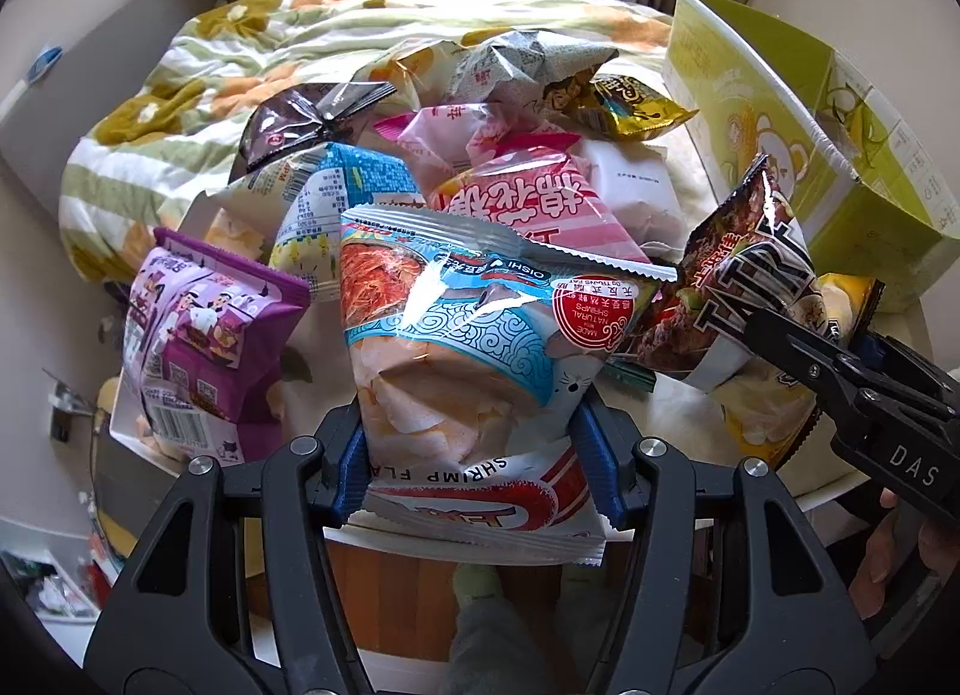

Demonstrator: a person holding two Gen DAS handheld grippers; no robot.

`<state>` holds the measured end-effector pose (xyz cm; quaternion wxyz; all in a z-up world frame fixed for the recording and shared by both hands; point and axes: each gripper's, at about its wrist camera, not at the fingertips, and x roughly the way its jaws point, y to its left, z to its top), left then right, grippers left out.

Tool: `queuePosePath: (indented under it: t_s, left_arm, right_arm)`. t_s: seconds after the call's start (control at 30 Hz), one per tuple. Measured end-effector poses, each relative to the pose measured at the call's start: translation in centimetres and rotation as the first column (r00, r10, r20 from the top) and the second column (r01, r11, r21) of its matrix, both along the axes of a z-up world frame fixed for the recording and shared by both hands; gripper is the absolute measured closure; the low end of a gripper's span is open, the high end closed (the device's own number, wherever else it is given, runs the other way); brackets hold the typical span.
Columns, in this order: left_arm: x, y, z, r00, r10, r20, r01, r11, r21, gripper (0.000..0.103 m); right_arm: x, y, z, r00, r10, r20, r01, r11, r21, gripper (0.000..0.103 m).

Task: Organize snacks
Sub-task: 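Carry both bags over the cardboard box and release the shrimp bag from the left tool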

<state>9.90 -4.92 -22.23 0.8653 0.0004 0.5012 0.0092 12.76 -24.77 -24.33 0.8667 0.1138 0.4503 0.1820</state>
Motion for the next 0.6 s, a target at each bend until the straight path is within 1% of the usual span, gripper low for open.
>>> queuePosePath:
  t_s: [0.13,0.3,0.43,0.6]
  left_arm:
    - [-0.5,0.3,2.3,0.999,-0.039,0.038,0.040,0.999,-0.008,0.049]
    - [-0.5,0.8,6.4,0.990,-0.090,0.105,0.093,0.996,-0.017,0.049]
    - [0.0,1.2,9.9,0.975,-0.139,0.172,0.144,0.989,-0.021,0.049]
    - [2.3,0.5,13.5,0.948,-0.222,0.230,0.233,0.972,-0.022,0.049]
  right_arm:
    - [-0.9,0.5,1.6,0.999,-0.030,0.028,0.031,0.999,-0.012,0.044]
    - [-2.0,1.1,4.6,0.995,-0.074,0.070,0.075,0.997,-0.012,0.044]
    - [-2.9,2.0,7.7,0.987,-0.110,0.118,0.112,0.994,-0.011,0.044]
    - [-3.3,1.0,11.4,0.968,-0.198,0.153,0.196,0.980,0.029,0.044]
